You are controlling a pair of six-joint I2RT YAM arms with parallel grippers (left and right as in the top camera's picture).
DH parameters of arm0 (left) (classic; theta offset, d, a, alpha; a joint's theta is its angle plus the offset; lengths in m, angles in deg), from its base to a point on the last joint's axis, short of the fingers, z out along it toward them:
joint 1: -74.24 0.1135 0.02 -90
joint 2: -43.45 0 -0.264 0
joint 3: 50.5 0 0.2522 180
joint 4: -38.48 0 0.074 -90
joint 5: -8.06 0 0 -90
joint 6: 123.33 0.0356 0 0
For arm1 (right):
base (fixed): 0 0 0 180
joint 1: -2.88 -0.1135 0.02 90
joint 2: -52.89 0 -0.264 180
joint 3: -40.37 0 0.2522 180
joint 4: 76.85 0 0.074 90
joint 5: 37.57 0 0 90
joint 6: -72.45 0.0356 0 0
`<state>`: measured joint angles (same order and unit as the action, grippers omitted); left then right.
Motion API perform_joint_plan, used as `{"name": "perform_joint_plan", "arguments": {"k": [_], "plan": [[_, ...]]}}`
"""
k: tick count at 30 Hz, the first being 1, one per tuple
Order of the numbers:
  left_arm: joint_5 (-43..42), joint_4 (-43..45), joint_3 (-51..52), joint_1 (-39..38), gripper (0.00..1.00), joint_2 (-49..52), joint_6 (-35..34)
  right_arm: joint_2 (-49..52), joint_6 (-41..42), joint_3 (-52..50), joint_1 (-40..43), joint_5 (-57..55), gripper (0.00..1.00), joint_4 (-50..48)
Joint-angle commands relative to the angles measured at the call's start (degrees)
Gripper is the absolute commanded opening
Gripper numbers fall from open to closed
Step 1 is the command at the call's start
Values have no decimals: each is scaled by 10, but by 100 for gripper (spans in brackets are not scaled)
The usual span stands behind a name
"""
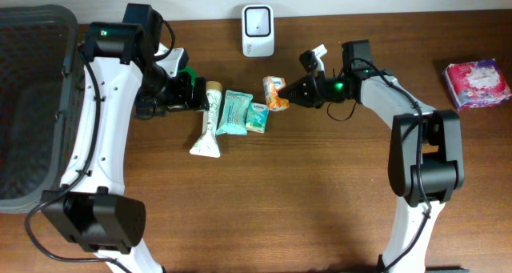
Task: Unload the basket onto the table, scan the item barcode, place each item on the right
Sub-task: 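Grasp the orange pack and raise it to the white scanner, then carry the orange pack right and set it below the pink pack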
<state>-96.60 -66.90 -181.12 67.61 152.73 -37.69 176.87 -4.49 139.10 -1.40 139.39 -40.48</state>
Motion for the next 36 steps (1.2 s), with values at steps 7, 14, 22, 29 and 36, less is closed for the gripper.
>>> {"name": "perform_joint_plan", "arguments": {"k": [7, 14, 22, 29, 36], "plan": [[-6, 0, -1, 0, 99, -9, 1, 1, 291, 9, 13, 20, 4, -416], [-6, 0, -1, 0, 99, -9, 1, 1, 312, 9, 10, 20, 4, -443], [-6, 0, -1, 0, 99, -9, 1, 1, 314, 8, -33, -91, 4, -408], [-6, 0, -1, 0, 99, -9, 1, -9, 147, 11, -47, -355, 4, -149], [-6, 0, -1, 0, 99, -9, 1, -29, -88, 183, -70, -797, 4, 189]]}}
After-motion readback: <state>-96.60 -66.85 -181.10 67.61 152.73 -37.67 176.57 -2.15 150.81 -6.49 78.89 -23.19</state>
